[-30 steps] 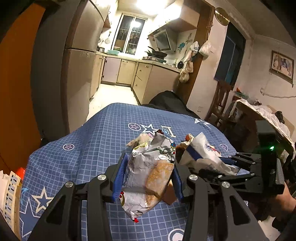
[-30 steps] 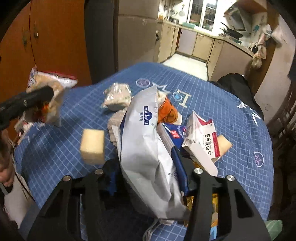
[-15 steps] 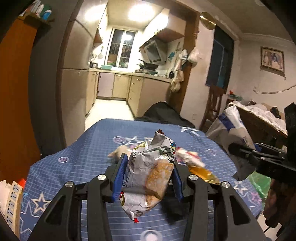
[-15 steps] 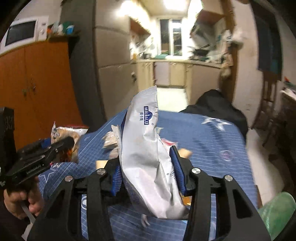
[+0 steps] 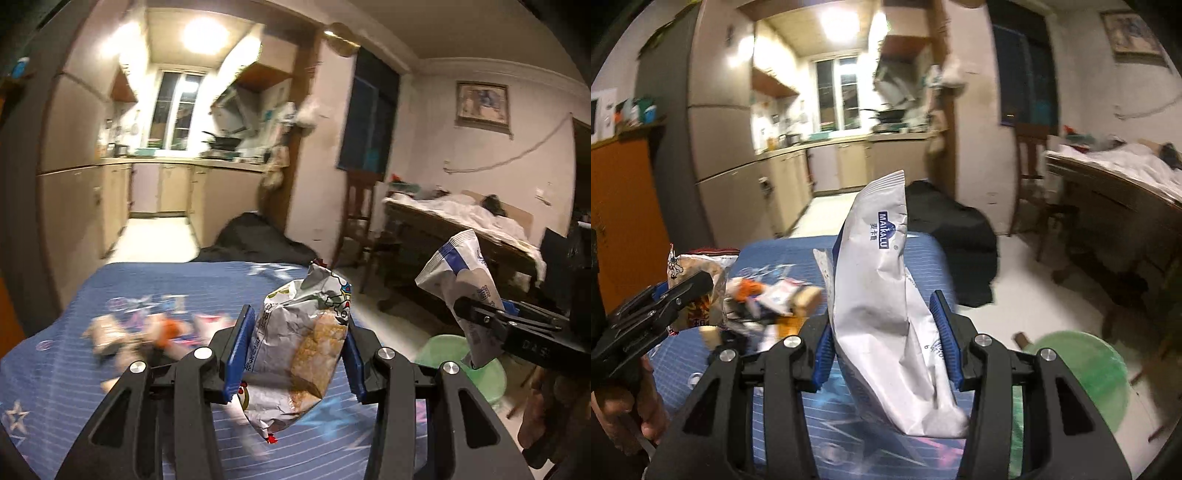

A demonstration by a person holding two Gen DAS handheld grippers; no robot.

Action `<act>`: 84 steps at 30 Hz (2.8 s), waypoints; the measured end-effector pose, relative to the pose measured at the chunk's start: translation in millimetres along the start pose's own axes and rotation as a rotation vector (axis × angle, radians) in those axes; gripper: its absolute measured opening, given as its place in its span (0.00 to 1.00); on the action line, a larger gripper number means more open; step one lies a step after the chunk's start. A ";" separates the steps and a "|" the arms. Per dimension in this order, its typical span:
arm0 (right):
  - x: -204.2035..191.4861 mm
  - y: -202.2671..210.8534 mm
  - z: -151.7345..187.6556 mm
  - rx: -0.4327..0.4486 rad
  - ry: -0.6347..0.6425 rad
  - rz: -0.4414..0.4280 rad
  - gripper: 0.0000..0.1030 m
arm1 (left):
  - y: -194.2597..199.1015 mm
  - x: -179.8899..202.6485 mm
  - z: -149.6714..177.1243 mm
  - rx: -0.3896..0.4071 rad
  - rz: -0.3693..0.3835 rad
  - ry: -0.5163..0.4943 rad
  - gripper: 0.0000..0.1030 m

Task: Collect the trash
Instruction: 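Carry both wrappers to the green bin and open both tools over it, then grasp the tan sponge block with the left tool while the right tool grasps the black cloth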

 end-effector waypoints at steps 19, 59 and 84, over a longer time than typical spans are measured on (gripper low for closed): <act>215.3 19.8 106.3 -0.242 -0.257 0.277 0.44 | -166.8 276.6 93.9 -0.232 0.279 -0.116 0.45; 273.9 -33.4 189.2 -0.447 -0.403 0.162 0.50 | -316.1 282.7 227.1 -0.530 0.224 -0.188 0.53; 237.2 8.0 145.8 -0.254 -0.334 0.138 0.68 | -248.3 226.4 170.4 -0.432 0.176 -0.130 0.84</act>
Point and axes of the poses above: each gripper's, at about its wrist camera, not at the fingertips, and y roughly against the way its jaws point, x to its right, z to its underside, the point moved 8 cm from there along -y, roughly the way its jaws point, and after that the axes turned 13 degrees about y, right-handed, at the moved point
